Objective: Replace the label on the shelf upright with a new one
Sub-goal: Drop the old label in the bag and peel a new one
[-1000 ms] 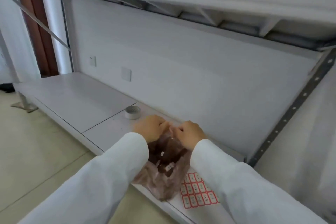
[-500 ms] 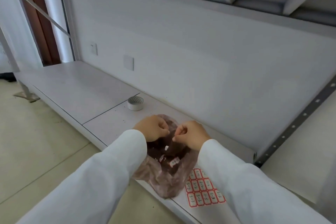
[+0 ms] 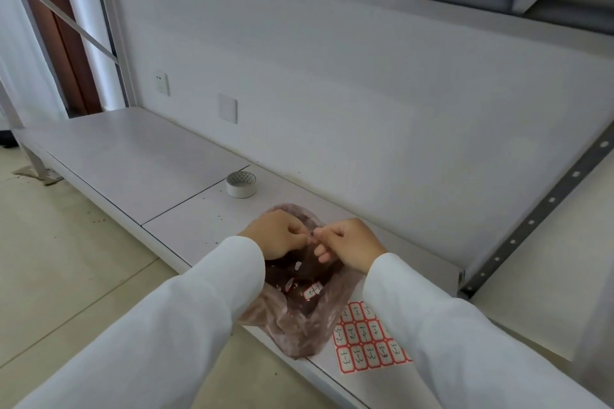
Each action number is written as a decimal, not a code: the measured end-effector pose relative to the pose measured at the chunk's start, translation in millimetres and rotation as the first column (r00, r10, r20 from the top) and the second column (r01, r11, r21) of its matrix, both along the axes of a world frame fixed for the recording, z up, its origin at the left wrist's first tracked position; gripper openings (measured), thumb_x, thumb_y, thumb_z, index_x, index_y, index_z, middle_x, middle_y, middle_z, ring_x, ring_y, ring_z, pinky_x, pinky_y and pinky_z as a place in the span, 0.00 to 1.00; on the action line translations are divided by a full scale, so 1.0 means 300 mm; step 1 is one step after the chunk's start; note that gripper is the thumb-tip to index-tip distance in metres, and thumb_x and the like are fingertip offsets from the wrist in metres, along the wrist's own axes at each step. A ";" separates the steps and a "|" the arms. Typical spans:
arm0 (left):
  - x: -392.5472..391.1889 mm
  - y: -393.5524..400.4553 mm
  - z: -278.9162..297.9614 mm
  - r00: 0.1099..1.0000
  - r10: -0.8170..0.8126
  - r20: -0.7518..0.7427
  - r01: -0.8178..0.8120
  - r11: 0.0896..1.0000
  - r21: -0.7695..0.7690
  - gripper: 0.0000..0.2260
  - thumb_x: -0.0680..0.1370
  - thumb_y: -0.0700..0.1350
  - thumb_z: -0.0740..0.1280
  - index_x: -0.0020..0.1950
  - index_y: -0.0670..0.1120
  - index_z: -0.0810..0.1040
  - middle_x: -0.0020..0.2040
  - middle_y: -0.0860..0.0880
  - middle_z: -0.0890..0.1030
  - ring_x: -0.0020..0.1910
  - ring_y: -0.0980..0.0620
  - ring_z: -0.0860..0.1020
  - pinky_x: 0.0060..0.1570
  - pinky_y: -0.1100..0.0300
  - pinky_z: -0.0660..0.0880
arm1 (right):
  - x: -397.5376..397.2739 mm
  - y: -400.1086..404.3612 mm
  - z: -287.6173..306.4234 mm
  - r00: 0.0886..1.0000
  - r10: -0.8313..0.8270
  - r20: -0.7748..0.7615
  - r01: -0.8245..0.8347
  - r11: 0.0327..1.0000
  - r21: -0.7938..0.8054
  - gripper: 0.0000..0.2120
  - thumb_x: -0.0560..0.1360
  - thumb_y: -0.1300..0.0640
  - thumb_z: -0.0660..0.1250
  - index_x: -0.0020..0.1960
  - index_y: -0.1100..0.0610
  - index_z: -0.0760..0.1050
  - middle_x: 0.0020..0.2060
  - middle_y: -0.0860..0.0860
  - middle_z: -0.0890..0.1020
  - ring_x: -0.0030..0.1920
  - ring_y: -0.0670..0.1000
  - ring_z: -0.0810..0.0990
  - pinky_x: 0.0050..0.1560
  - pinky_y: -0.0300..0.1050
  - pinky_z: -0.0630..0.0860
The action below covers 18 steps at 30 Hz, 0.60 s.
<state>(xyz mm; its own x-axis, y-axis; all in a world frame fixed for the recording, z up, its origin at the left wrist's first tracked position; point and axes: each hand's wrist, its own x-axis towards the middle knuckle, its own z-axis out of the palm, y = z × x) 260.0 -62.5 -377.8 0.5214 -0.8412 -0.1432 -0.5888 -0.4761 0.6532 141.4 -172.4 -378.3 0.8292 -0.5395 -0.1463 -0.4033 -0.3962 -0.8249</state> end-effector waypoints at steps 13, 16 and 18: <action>-0.011 -0.011 -0.006 1.000 -0.003 -0.001 0.003 0.994 -0.113 0.02 0.72 0.51 0.71 0.39 0.57 0.81 0.43 0.54 0.81 0.49 0.53 0.77 0.59 0.53 0.72 | -0.033 -0.020 0.009 0.999 0.037 0.029 -0.039 0.994 0.097 0.10 0.74 0.61 0.65 0.43 0.47 0.81 0.40 0.47 0.82 0.46 0.48 0.79 0.52 0.42 0.76; -0.007 -0.005 -0.014 0.999 -0.030 -0.026 0.027 0.993 -0.118 0.04 0.73 0.50 0.70 0.39 0.53 0.79 0.40 0.52 0.80 0.42 0.54 0.76 0.53 0.53 0.74 | -0.032 -0.021 0.003 0.999 0.014 0.043 -0.018 0.995 0.100 0.09 0.72 0.60 0.67 0.44 0.48 0.82 0.42 0.47 0.82 0.47 0.48 0.79 0.51 0.41 0.76; -0.004 -0.001 -0.019 0.997 -0.048 -0.060 0.040 0.991 -0.128 0.06 0.75 0.49 0.67 0.40 0.49 0.79 0.35 0.52 0.78 0.37 0.54 0.75 0.51 0.52 0.75 | -0.029 -0.024 -0.002 0.998 -0.035 0.061 0.025 0.988 0.152 0.08 0.72 0.60 0.67 0.43 0.47 0.81 0.42 0.48 0.82 0.47 0.49 0.79 0.48 0.40 0.76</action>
